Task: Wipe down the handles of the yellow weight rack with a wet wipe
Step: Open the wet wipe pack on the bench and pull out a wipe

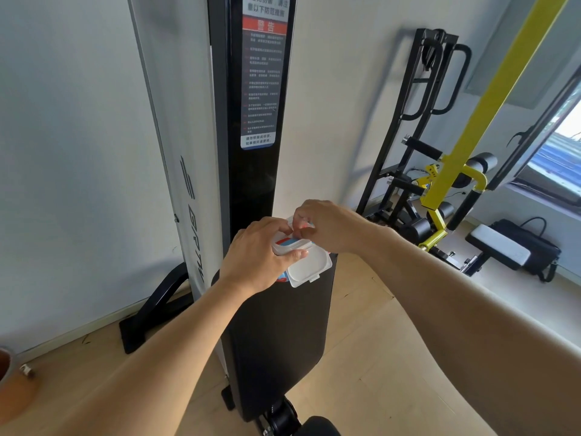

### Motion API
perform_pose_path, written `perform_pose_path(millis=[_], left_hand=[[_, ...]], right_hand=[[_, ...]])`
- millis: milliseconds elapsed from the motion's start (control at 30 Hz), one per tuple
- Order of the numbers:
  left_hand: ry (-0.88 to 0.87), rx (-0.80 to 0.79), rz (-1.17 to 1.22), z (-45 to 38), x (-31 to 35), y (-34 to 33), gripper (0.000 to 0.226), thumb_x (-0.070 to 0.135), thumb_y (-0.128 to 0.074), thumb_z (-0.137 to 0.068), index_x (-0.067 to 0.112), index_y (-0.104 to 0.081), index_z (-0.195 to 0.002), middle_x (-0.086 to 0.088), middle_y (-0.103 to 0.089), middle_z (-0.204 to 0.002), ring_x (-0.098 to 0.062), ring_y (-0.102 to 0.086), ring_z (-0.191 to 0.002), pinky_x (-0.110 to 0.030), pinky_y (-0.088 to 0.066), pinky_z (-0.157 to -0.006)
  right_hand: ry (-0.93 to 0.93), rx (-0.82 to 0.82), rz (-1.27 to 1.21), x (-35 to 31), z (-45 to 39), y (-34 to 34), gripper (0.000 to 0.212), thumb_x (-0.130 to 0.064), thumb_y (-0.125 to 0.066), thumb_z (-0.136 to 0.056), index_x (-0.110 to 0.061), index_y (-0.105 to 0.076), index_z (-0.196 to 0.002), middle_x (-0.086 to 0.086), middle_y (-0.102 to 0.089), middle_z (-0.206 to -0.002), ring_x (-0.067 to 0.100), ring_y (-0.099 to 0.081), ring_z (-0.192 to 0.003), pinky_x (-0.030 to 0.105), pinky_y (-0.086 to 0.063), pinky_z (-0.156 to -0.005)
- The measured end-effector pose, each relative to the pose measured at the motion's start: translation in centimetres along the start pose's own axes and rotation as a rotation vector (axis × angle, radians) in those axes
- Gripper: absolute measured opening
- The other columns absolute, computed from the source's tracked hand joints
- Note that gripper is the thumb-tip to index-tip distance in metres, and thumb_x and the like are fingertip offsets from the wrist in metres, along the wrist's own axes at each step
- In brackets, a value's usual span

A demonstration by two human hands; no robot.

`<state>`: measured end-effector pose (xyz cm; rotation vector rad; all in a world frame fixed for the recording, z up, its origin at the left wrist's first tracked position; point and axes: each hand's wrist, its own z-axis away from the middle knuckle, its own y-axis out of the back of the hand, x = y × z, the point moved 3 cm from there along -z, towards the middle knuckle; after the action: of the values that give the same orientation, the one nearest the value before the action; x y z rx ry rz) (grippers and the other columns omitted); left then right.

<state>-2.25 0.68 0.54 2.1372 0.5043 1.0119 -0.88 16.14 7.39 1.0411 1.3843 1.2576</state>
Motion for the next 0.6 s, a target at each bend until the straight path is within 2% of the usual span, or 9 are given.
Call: perform_pose_path(millis=[300, 467, 600], left_hand=[[0.026, -0.002, 0.024, 0.1, 0.1, 0.0, 0.056, 0.074, -0.059, -0.079, 0.030, -0.064, -0.112, 0.009, -0.069, -0.118, -0.013, -0.065, -0.106, -0.039, -0.057, -0.092], [0.050, -0.010, 0.040, 0.0, 0.1, 0.0, 0.056, 0.074, -0.057, -0.079, 0.032, -0.063, -0.115, 0.010, -0.068, -0.119, -0.013, -0.065, -0.107, -0.038, -0.056, -0.094], [0.025, 0.003, -0.007, 0.0, 0.3, 0.1, 0.053, 0.071, -0.059, -0.081, 0.031, -0.063, -0.115, 0.010, -0.069, -0.119, -0.014, -0.066, -0.106, -0.039, -0.056, -0.094]], right_hand=[[-0.029, 0.122, 0.027, -0.6, 0.7, 0.0, 0.015, -0.037, -0.064, -0.095, -0.032, -0.070, -0.108, -0.013, -0.067, -0.110, 0.010, -0.059, -0.094, 0.023, -0.051, -0.081], [0.024, 0.135, 0.044, -1.0, 0.9, -0.6, 0.018, -0.022, -0.064, -0.096, -0.028, -0.065, -0.112, -0.009, -0.062, -0.117, 0.015, -0.057, -0.103, 0.033, -0.054, -0.088], [-0.017, 0.016, -0.092, -1.1, 0.3, -1.5, 0.017, -0.018, -0.054, -0.102, -0.022, -0.058, -0.118, -0.004, -0.053, -0.131, 0.018, -0.047, -0.116, 0.032, -0.045, -0.104]])
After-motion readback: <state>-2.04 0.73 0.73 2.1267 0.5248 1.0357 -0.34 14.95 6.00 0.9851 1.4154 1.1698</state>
